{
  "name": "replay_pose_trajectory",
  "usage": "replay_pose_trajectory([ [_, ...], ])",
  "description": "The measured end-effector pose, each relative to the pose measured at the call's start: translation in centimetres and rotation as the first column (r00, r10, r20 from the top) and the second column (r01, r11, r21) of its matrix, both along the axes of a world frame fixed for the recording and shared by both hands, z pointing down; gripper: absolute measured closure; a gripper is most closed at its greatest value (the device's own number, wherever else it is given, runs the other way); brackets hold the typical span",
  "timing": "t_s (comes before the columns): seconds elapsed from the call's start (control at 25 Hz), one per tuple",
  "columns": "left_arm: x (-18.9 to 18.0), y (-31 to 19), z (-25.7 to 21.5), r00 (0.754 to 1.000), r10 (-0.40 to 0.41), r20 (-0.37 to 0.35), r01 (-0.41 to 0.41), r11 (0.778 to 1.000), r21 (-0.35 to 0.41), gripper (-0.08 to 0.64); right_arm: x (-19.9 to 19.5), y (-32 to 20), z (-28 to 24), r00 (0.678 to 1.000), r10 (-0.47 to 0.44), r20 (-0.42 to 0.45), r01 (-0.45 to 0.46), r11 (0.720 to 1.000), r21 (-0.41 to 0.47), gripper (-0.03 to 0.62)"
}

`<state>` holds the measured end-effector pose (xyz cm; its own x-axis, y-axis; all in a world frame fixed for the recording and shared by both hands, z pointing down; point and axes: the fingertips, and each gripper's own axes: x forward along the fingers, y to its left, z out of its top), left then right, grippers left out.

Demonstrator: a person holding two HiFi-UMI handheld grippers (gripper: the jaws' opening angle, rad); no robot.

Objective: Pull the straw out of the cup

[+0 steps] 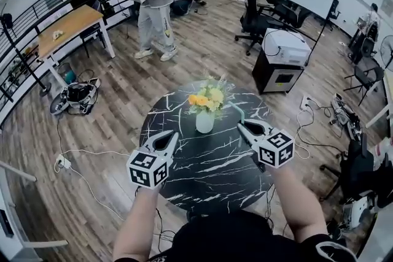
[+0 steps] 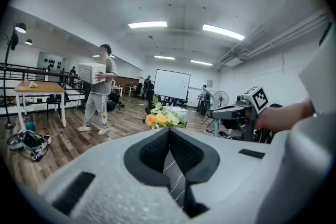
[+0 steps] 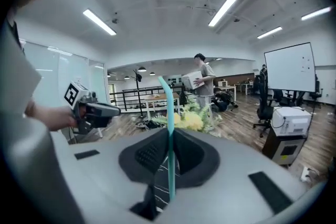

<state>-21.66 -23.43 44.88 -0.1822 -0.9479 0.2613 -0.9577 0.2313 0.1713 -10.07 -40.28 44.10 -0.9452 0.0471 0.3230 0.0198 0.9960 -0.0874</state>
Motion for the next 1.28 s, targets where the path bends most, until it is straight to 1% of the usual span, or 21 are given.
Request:
replay_pose_trajectory([
  [0.12,-1.6,1.9,-0.4,0.999,-0.052,-0.002,0.052,0.999,0.008,0.549,-0.1,2.2,-1.9,0.998,-0.049,0.046,0.050,0.999,-0.015,0.557],
  [0.28,-2.7,3.5,-2.3,0.992,-0.120,0.028,0.119,0.993,0.021,0.549,0.7,2.3,-4.4,0.992,-0.083,0.099,0.084,0.996,-0.005,0.557],
  [0.48,-3.7,6.0,-2.9,0.976,-0.215,0.037,0.213,0.976,0.039,0.549,3.0,1.2,-5.9,0.982,-0.082,0.171,0.084,0.996,-0.005,0.558],
  [0.64,-3.6,6.4,-2.8,0.963,-0.268,0.027,0.266,0.963,0.046,0.549,4.9,-1.0,-5.6,0.982,-0.070,0.178,0.073,0.997,-0.008,0.558],
  [0.76,-3.1,5.9,-2.2,0.960,-0.281,0.014,0.281,0.959,0.038,0.549,5.7,-2.2,-4.7,0.983,-0.054,0.173,0.060,0.998,-0.034,0.560],
  [0.88,-2.5,5.1,-1.6,0.960,-0.278,0.011,0.278,0.960,0.022,0.549,5.8,-2.7,-4.4,0.982,-0.050,0.183,0.061,0.997,-0.052,0.560],
  [1.12,-1.8,3.5,-2.6,0.961,-0.274,0.026,0.273,0.961,0.037,0.549,5.9,-3.0,-4.3,0.978,-0.071,0.196,0.081,0.996,-0.044,0.563],
  [1.28,-1.2,2.6,-2.9,0.963,-0.266,0.031,0.265,0.963,0.048,0.549,5.9,-2.9,-4.5,0.976,-0.083,0.201,0.088,0.996,-0.017,0.568],
])
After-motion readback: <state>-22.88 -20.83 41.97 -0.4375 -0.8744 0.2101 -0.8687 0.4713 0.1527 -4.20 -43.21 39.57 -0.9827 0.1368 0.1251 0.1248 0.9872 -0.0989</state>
